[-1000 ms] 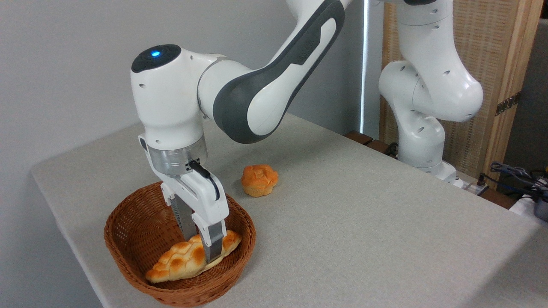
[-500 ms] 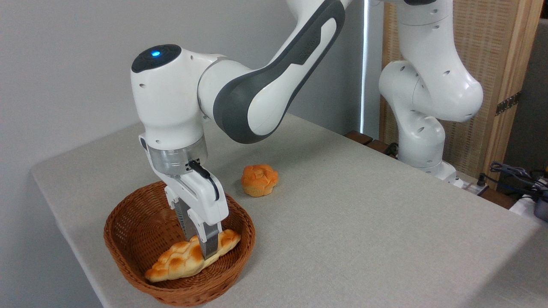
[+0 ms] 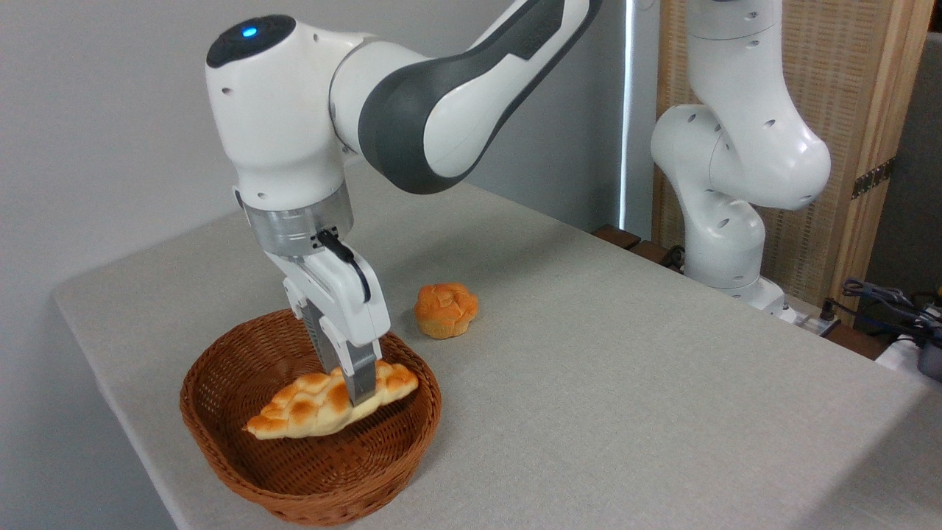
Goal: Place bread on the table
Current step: 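Carry the held loaf out of the basket beside the orange bun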
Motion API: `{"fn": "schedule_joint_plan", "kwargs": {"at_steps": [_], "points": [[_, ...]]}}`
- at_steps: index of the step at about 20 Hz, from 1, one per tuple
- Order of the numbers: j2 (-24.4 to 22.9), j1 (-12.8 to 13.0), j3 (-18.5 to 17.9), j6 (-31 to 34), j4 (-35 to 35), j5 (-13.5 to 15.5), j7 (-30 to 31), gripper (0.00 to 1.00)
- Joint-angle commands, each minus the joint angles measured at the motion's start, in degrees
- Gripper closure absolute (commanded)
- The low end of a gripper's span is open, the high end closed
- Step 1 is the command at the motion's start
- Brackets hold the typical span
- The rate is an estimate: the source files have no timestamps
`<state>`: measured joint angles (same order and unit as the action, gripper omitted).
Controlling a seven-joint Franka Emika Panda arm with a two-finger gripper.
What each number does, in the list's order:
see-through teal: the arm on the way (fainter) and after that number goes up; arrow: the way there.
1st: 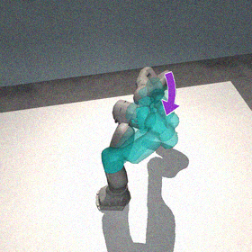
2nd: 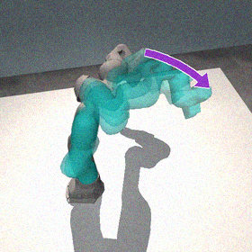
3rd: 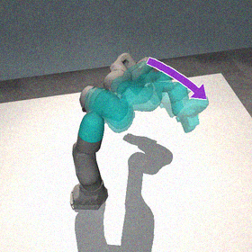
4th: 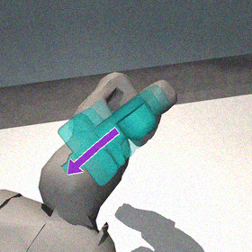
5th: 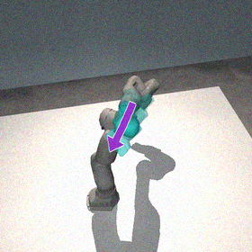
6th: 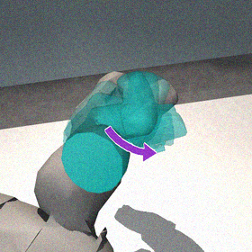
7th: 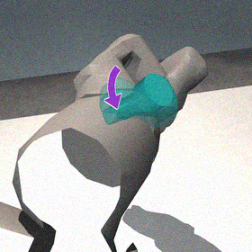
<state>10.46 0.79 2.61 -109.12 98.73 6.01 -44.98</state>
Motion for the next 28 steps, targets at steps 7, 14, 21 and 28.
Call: {"fn": "schedule_joint_plan", "kwargs": {"at_steps": [7, 14, 21, 28], "points": [[-4.12, -0.18, -0.50, 9.35, -7.15, 5.68, -1.60, 0.52], [-15.89, -1.32, -3.74, 14.81, 4.24, 5.50, -8.53, 0.53], [-25.22, -1.32, -7.79, 14.72, 18.15, 3.39, -14.96, 0.52], [-26.46, -0.88, -7.70, 14.63, 26.07, -0.12, -14.96, 0.52]]}}
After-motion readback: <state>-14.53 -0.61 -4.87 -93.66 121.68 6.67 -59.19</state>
